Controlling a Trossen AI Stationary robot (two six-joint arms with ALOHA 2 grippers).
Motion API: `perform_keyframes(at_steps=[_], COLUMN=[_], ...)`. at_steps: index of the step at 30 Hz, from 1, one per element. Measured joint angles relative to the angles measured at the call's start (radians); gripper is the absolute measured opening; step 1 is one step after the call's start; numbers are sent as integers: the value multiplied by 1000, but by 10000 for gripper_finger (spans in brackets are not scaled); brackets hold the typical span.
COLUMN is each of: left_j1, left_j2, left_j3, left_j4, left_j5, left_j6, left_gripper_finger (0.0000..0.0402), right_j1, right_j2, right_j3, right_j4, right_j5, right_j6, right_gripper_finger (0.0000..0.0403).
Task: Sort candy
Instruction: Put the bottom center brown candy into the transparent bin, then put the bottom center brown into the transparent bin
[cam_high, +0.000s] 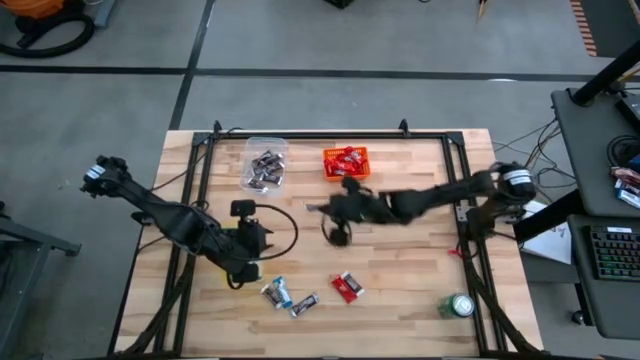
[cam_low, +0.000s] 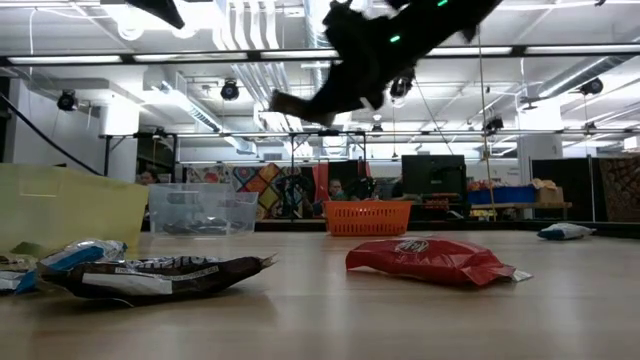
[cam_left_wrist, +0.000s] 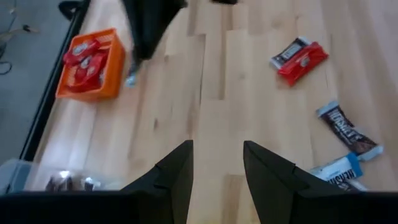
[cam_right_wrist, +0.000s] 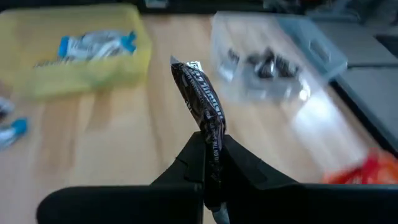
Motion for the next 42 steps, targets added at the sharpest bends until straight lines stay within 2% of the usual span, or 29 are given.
perform_keyframes(at_steps=[5,10,14,17,21,26,30,34,42], left_j1=[-9,-37,-60,-71,-76,-76,-77,-77,-77], left_j2=[-75,-166,-238,-282,-312,-314,-299,-282,-227], left_j3=[-70,-144,-184,-200,-220,-251,-254,-254,-254], left_j4=[-14,-15,-17,-16,-14,-11,-8,-7,-3], left_j5=[-19,-98,-157,-161,-161,-160,-159,-158,-151], left_j6=[-91,-179,-249,-292,-326,-342,-342,-342,-350], left_gripper_finger=[123,123,123,123,123,123,123,123,123], right_j1=[-148,-242,-285,-307,-325,-330,-332,-332,-307], right_j2=[130,297,446,549,659,764,801,791,691], right_j3=[129,332,510,634,768,914,973,972,970], right_j4=[76,93,93,92,92,5,-48,-79,-276], right_j5=[-158,-236,-258,-259,-308,-363,-365,-366,-490], right_j6=[-73,-113,-135,-127,-106,-72,-72,-72,-85], right_gripper_finger=[18,18,18,21,44,99,144,176,196])
